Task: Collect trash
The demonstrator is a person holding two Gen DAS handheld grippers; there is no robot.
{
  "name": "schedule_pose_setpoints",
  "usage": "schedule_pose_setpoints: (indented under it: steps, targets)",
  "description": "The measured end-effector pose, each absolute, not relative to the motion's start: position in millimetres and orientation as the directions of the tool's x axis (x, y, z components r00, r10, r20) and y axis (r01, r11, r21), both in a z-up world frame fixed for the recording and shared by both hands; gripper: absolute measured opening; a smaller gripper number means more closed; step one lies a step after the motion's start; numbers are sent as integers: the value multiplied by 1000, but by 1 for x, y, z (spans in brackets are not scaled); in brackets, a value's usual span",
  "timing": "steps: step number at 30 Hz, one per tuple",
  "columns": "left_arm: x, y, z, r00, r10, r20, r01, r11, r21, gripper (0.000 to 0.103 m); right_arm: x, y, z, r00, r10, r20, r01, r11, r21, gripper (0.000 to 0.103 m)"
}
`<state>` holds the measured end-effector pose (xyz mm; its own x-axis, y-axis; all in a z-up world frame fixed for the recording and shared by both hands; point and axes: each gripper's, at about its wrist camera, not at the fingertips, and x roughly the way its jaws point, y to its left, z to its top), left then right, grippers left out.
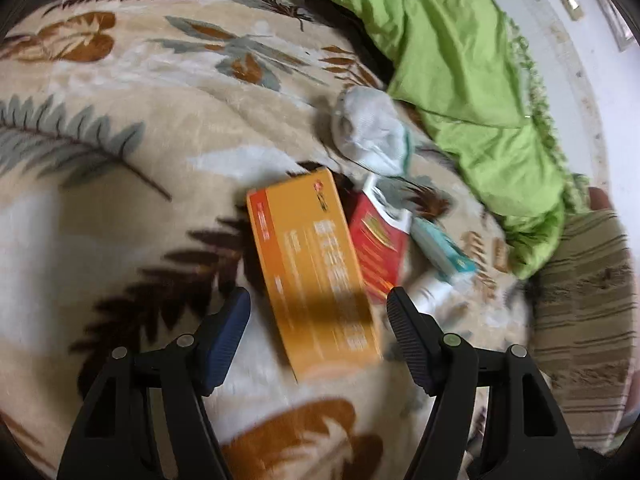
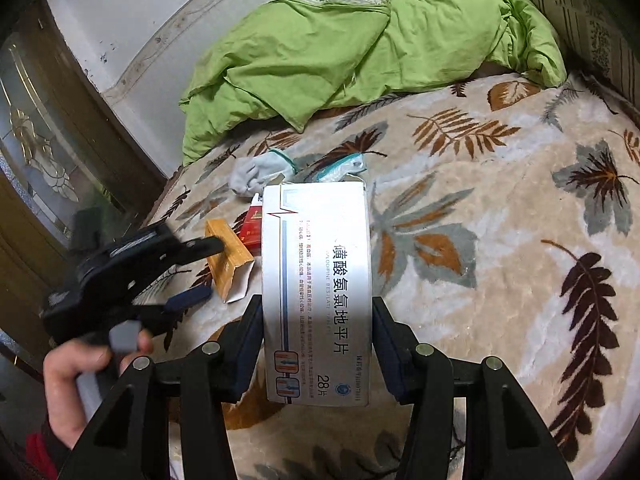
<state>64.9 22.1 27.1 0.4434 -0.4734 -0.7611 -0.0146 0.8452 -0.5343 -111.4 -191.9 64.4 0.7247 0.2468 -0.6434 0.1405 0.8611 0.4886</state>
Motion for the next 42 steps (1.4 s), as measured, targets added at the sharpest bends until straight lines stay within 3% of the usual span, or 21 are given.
schedule_pose_setpoints:
  steps: [2, 3, 11, 25, 42]
  targets:
    - [69, 16, 27, 462, -454, -762, -5, 857, -515, 65, -110, -192, 64, 726, 249, -642, 137, 861, 489, 55]
    - [70, 15, 27, 469, -445, -763, 8, 866, -500, 53, -110, -192, 63, 725, 252, -641, 135, 860, 491, 55]
    - [44, 18, 35, 491, -453, -744, 84, 875, -477, 53, -109, -187, 64, 724, 243, -646, 118, 878, 463, 55]
    - [-91, 39, 67, 596, -387, -704, 284, 921, -266, 53, -132, -169, 71, 722, 201, -663, 81, 926, 369, 55]
    - [-113, 35, 67, 693, -293, -659, 267, 953, -142, 53, -152, -169, 69, 722, 205, -661, 109, 910, 401, 55]
